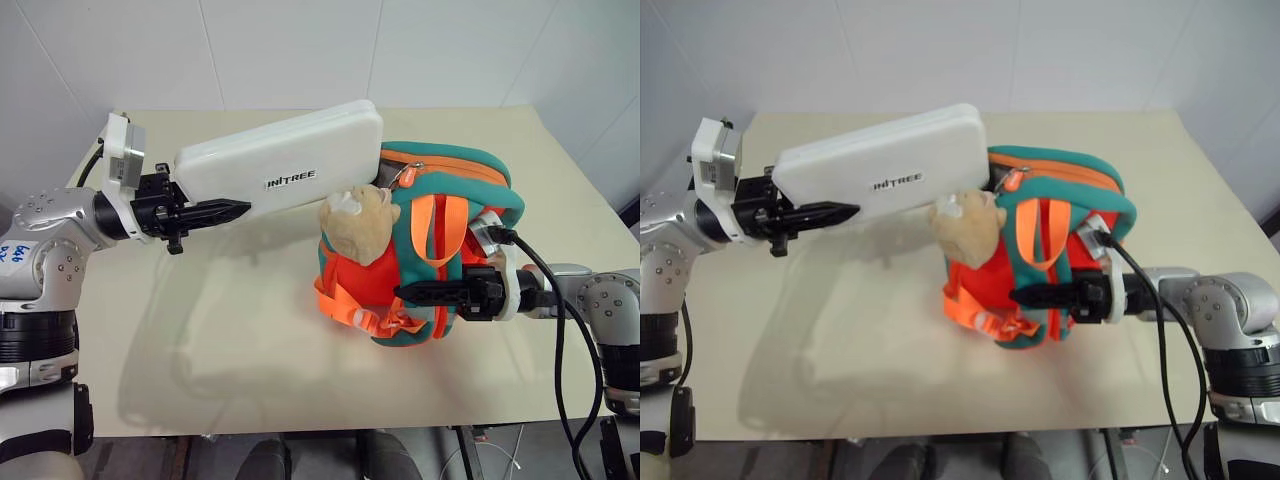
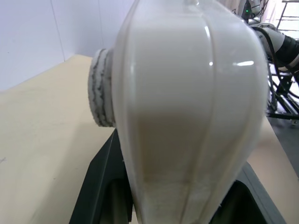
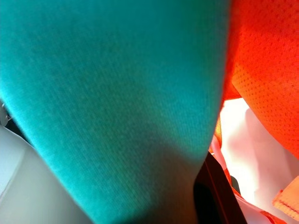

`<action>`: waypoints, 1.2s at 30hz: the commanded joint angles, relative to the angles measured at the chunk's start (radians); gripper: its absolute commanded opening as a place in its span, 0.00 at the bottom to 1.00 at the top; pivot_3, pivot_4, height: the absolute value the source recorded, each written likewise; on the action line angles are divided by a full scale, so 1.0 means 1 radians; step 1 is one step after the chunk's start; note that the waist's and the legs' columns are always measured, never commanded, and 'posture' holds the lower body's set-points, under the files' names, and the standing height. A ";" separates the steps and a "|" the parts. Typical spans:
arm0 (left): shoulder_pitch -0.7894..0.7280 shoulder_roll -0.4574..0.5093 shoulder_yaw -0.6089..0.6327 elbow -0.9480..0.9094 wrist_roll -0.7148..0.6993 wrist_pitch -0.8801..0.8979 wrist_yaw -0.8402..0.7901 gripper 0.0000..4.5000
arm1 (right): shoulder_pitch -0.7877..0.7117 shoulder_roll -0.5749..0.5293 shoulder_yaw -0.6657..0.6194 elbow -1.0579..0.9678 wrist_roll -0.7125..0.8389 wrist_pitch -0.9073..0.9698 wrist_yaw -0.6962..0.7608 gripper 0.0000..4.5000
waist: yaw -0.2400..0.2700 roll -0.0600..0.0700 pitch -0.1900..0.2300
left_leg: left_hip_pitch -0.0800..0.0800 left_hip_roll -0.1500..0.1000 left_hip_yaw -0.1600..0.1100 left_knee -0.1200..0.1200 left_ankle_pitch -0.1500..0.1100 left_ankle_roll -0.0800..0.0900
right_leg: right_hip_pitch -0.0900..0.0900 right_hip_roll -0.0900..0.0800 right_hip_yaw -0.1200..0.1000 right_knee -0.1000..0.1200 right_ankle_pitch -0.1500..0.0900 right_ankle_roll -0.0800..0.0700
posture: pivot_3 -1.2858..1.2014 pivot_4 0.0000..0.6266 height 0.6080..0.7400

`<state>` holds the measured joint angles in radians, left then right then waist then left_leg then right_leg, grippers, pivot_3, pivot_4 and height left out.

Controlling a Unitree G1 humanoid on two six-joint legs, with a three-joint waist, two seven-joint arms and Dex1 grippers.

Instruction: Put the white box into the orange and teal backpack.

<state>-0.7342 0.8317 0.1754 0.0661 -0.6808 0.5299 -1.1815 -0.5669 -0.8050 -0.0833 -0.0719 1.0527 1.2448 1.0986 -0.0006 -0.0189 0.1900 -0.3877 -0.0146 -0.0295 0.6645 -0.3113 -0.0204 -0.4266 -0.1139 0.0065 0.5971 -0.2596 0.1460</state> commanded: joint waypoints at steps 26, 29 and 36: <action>-0.445 -0.269 -0.397 0.149 0.303 0.061 -0.157 0.30 | -0.001 0.091 -0.012 -0.049 0.016 -0.003 -0.027 0.12 | 0.000 0.000 0.000 | 0.000 0.000 0.000 0.002 0.000 0.002 | -0.001 0.001 0.000 0.004 0.000 0.000 | 0.52 0.24 1.00; -0.465 -0.328 -0.423 0.152 0.328 0.061 -0.150 0.30 | 0.003 0.106 -0.014 -0.054 0.018 -0.004 -0.037 0.12 | 0.000 0.000 0.000 | 0.000 0.000 0.000 0.003 0.000 0.002 | -0.001 0.001 0.000 0.004 0.000 0.000 | 0.52 0.24 1.00; -0.457 -0.406 -0.472 0.115 0.371 0.085 -0.145 0.30 | 0.016 0.123 -0.023 -0.069 0.022 -0.003 -0.049 0.12 | -0.004 0.000 0.000 | 0.000 0.000 0.001 0.003 0.000 0.001 | -0.001 0.001 0.000 0.004 0.000 0.000 | 0.52 0.24 1.00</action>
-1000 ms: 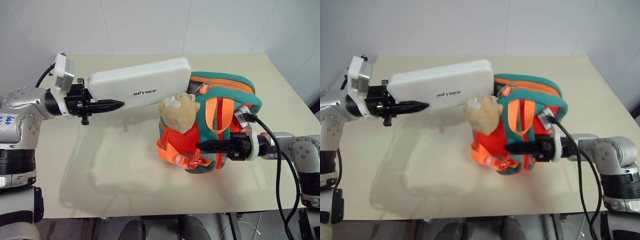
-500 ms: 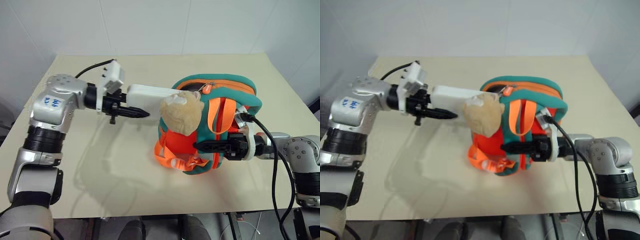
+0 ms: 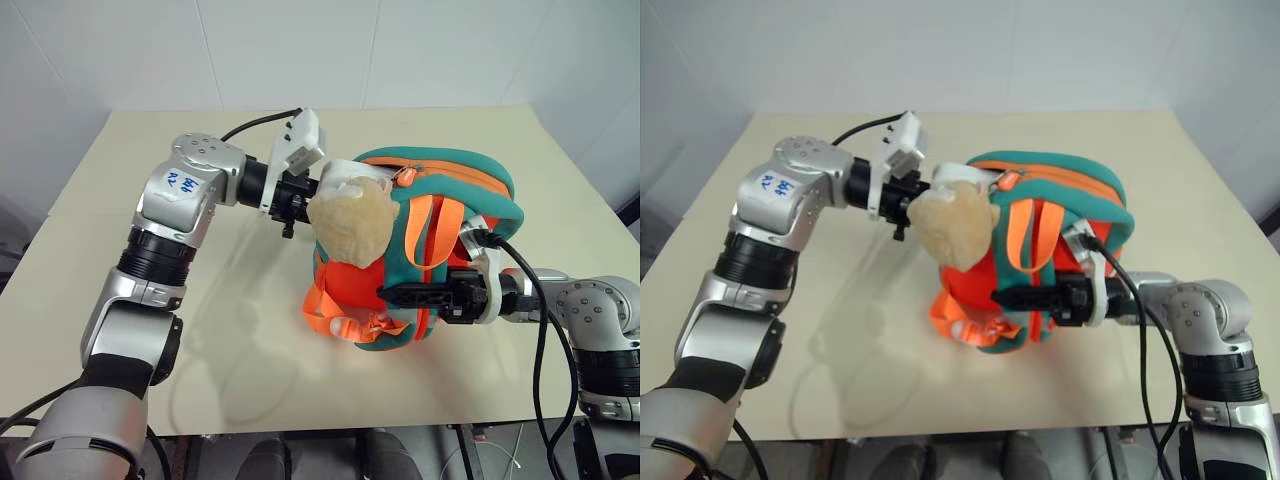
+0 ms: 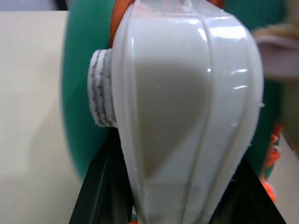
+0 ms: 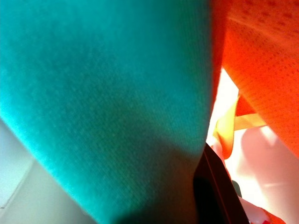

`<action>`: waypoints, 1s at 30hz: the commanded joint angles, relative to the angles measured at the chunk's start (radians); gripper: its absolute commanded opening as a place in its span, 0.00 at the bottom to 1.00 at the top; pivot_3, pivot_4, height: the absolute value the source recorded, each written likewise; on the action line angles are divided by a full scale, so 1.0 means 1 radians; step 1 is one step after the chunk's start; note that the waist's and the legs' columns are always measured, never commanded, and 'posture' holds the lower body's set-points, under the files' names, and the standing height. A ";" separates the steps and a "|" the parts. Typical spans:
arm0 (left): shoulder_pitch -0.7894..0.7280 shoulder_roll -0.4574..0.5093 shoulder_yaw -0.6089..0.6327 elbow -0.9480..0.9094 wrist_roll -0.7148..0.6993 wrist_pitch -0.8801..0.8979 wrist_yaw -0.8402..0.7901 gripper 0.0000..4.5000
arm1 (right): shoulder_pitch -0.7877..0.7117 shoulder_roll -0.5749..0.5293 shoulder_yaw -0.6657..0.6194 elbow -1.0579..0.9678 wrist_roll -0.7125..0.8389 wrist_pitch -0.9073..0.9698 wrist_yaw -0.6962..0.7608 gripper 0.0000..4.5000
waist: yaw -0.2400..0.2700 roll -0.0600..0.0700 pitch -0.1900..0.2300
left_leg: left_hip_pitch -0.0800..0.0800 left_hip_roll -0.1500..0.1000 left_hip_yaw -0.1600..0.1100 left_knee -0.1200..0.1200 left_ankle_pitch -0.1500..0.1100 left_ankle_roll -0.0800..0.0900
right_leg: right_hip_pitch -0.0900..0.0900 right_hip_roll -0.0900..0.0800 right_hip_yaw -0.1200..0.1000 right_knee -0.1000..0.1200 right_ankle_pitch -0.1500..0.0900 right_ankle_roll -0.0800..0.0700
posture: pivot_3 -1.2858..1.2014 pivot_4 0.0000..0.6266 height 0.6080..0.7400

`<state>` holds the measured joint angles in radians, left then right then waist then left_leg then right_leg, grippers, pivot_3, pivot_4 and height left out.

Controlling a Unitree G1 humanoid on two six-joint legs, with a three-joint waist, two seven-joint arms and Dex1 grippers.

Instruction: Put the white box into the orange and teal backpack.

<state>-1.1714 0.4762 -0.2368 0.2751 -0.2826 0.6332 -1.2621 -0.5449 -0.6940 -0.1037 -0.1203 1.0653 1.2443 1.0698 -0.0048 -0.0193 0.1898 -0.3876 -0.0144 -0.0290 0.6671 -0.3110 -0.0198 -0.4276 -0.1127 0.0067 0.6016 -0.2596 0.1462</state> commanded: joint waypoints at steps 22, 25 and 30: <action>0.078 0.033 0.045 -0.120 -0.027 -0.056 -0.095 0.98 | -0.005 0.031 0.006 -0.011 0.003 -0.026 -0.022 0.12 | 0.000 0.000 0.000 | 0.000 0.000 0.000 0.000 0.000 0.000 | -0.001 0.000 0.001 0.002 0.000 0.000 | 0.52 0.24 1.00; 0.095 0.094 0.083 -0.118 -0.046 -0.083 -0.121 0.98 | -0.009 0.031 0.011 -0.004 -0.001 -0.030 -0.020 0.12 | 0.001 0.000 0.000 | 0.000 0.000 0.000 0.001 0.000 0.000 | 0.000 0.000 0.001 0.002 0.000 0.000 | 0.52 0.24 1.00; 0.114 0.211 0.150 -0.073 -0.052 -0.156 -0.171 0.98 | -0.022 0.031 0.025 0.010 -0.009 -0.035 -0.009 0.12 | 0.001 0.000 0.000 | 0.000 0.000 0.000 0.001 0.000 0.000 | 0.000 0.000 0.001 0.003 0.000 0.000 | 0.52 0.24 1.00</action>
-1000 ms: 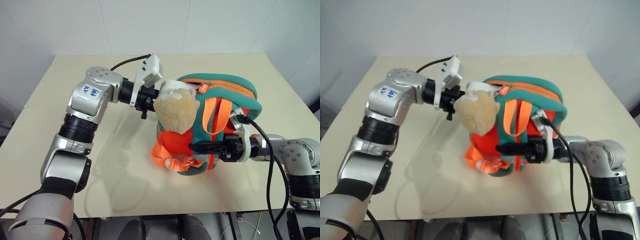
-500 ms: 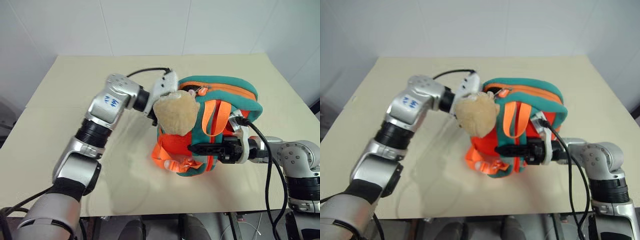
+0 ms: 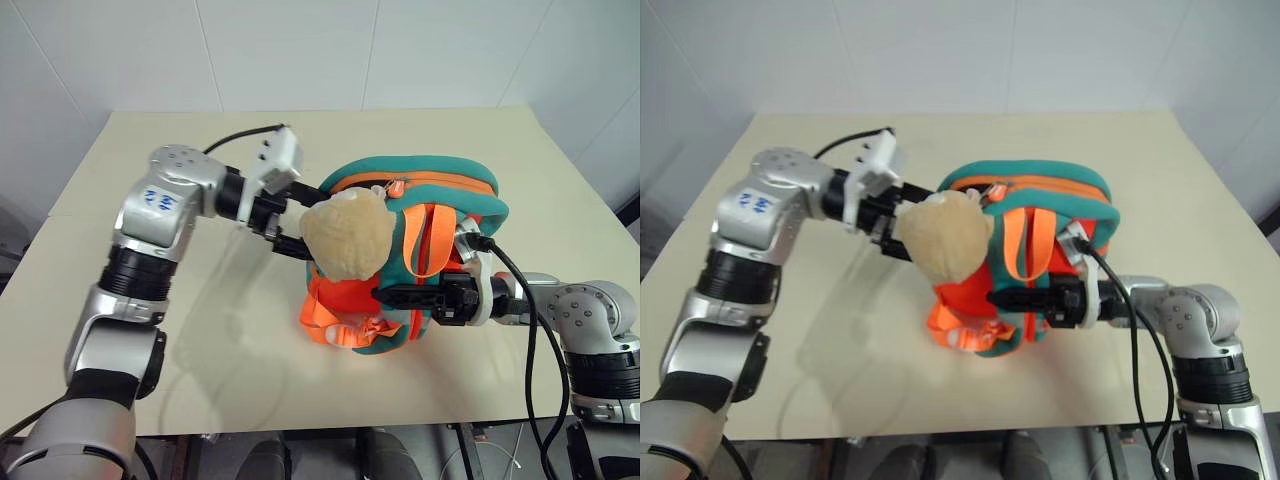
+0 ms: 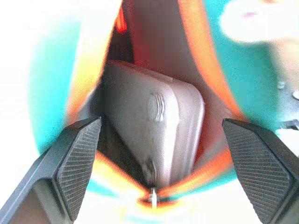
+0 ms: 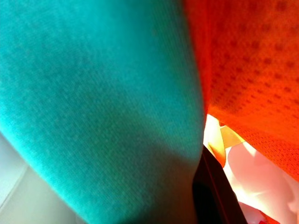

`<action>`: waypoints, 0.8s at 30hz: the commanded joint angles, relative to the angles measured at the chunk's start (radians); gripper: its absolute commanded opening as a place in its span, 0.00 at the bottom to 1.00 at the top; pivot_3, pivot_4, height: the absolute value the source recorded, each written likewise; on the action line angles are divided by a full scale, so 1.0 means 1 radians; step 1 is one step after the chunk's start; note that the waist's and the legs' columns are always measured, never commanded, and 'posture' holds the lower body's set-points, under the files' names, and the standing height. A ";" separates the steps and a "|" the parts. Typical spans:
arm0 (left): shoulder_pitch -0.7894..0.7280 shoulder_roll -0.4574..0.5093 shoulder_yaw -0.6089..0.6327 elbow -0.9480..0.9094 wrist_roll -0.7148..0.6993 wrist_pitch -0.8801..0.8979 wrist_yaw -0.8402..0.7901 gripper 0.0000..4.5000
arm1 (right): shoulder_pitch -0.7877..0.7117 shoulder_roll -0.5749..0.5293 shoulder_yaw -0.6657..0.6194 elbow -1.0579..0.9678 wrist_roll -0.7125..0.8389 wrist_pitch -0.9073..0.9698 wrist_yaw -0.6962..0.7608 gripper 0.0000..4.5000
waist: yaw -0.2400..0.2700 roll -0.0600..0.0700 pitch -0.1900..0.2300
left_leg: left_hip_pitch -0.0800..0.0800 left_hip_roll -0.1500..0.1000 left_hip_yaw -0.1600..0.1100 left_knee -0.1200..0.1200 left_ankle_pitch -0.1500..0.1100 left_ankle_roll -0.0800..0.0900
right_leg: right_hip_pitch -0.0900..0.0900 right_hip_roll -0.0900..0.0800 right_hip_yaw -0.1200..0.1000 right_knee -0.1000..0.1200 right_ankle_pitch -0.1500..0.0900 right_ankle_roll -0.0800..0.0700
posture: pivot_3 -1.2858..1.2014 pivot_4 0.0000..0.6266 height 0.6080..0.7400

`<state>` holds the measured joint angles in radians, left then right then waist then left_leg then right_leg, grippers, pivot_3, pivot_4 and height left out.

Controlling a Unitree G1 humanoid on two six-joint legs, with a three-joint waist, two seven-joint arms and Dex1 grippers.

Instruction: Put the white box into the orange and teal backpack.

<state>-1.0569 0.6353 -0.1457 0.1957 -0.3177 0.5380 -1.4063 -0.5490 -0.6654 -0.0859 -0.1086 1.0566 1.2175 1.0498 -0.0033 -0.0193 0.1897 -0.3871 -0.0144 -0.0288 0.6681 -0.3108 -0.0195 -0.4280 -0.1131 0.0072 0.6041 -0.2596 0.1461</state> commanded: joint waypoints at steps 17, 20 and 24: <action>0.137 0.138 0.229 -0.393 -0.387 0.267 0.051 0.98 | -0.041 0.002 0.027 0.029 -0.032 -0.010 0.040 0.12 | -0.001 0.000 0.000 | 0.001 0.000 0.000 0.000 -0.001 0.001 | 0.000 0.000 0.000 0.002 0.000 0.000 | 0.52 0.24 1.00; 0.138 0.103 0.199 -0.407 -0.363 0.231 0.098 0.98 | -0.044 0.003 0.031 0.032 -0.035 -0.013 0.046 0.12 | 0.000 0.000 0.000 | 0.002 0.000 -0.001 0.000 0.000 0.002 | 0.001 0.000 0.000 0.003 0.001 -0.001 | 0.52 0.24 1.00; 0.117 0.044 0.167 -0.405 -0.356 0.217 0.162 0.98 | -0.036 0.006 0.029 0.024 -0.031 -0.016 0.046 0.12 | -0.001 0.000 0.000 | 0.002 0.000 -0.001 0.000 0.001 0.002 | 0.001 0.001 0.000 0.003 0.001 -0.002 | 0.52 0.24 1.00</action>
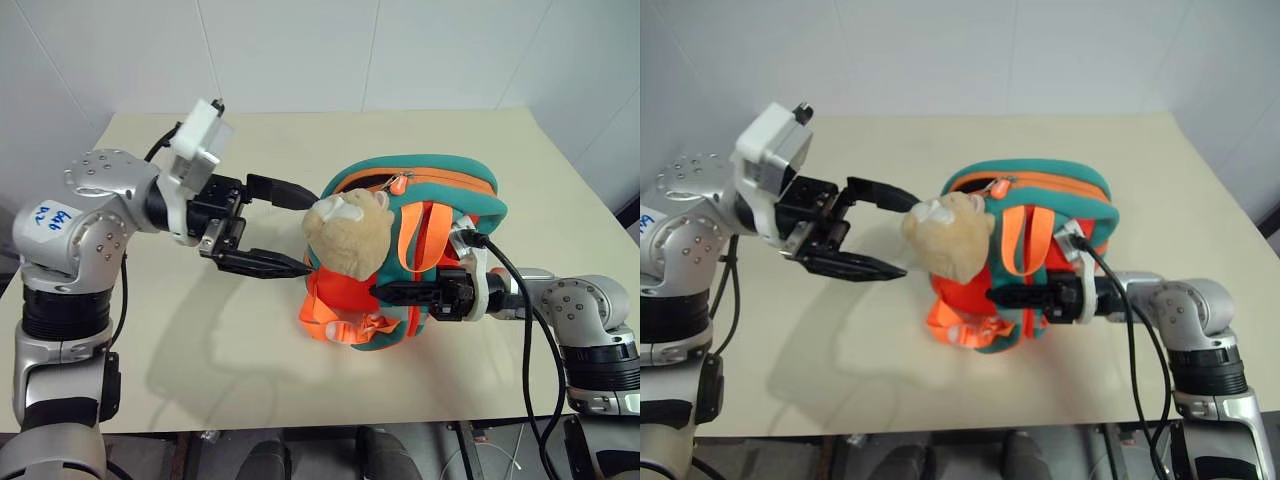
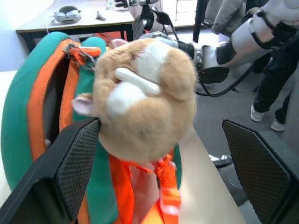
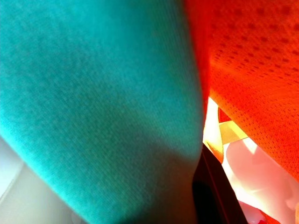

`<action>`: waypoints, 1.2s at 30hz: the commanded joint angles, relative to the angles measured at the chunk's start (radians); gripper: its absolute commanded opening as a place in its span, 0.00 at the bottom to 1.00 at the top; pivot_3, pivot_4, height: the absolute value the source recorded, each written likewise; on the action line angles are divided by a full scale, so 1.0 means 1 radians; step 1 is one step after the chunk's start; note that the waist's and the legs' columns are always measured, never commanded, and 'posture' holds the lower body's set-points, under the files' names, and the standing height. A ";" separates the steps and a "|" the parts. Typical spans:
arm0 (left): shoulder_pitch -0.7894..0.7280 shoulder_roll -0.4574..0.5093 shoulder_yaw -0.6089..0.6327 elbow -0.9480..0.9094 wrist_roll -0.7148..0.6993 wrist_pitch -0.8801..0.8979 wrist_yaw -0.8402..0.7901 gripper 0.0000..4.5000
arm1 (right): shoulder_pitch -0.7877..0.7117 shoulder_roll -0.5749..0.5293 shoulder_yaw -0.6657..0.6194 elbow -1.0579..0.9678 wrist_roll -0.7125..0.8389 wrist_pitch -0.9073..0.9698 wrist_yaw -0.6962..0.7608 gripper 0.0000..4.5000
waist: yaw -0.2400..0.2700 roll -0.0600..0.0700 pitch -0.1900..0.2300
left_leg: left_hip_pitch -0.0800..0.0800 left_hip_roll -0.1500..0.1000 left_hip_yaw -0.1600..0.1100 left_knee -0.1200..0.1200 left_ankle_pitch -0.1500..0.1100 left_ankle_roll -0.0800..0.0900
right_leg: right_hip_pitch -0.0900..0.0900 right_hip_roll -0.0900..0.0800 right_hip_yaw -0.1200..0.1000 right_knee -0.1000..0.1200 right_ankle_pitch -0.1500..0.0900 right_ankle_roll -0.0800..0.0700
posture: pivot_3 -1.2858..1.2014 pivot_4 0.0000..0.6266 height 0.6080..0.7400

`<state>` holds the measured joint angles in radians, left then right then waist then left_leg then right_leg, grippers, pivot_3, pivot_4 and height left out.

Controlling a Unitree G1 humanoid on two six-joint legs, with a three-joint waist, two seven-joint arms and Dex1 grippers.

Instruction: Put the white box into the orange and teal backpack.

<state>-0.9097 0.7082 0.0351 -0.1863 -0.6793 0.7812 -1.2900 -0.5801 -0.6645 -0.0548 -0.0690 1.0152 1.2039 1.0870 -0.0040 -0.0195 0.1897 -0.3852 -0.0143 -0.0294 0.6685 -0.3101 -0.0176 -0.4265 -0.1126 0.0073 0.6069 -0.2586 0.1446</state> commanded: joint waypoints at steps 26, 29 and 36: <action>-0.092 -0.010 -0.044 0.119 0.082 -0.147 0.052 0.17 | 0.014 0.037 -0.023 -0.036 0.022 -0.004 -0.032 0.12 | -0.001 0.000 0.000 | 0.000 0.000 0.000 0.000 0.000 -0.001 | 0.000 0.000 0.000 -0.001 0.000 0.000 | 0.52 0.24 1.00; -0.121 0.055 -0.039 0.202 0.092 -0.166 -0.015 0.16 | 0.017 0.038 -0.024 -0.039 0.025 -0.001 -0.035 0.12 | -0.001 0.000 0.000 | 0.000 0.000 0.000 -0.001 0.000 -0.001 | 0.000 0.000 0.000 -0.001 0.000 0.000 | 0.52 0.24 1.00; -0.174 0.145 -0.073 0.464 0.185 -0.255 -0.140 0.16 | 0.028 0.042 -0.031 -0.051 0.036 0.001 -0.048 0.12 | 0.000 0.000 0.000 | 0.000 0.000 0.000 -0.001 0.000 0.000 | 0.000 0.001 0.000 -0.001 0.000 0.000 | 0.52 0.24 1.00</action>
<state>-1.0586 0.8316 -0.0445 0.2212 -0.5307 0.5579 -1.4099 -0.5624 -0.6240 -0.0651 -0.0848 1.0302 1.1999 1.0453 -0.0041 -0.0195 0.1896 -0.3853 -0.0143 -0.0292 0.6676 -0.3100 -0.0179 -0.4269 -0.1120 0.0071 0.6058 -0.2586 0.1446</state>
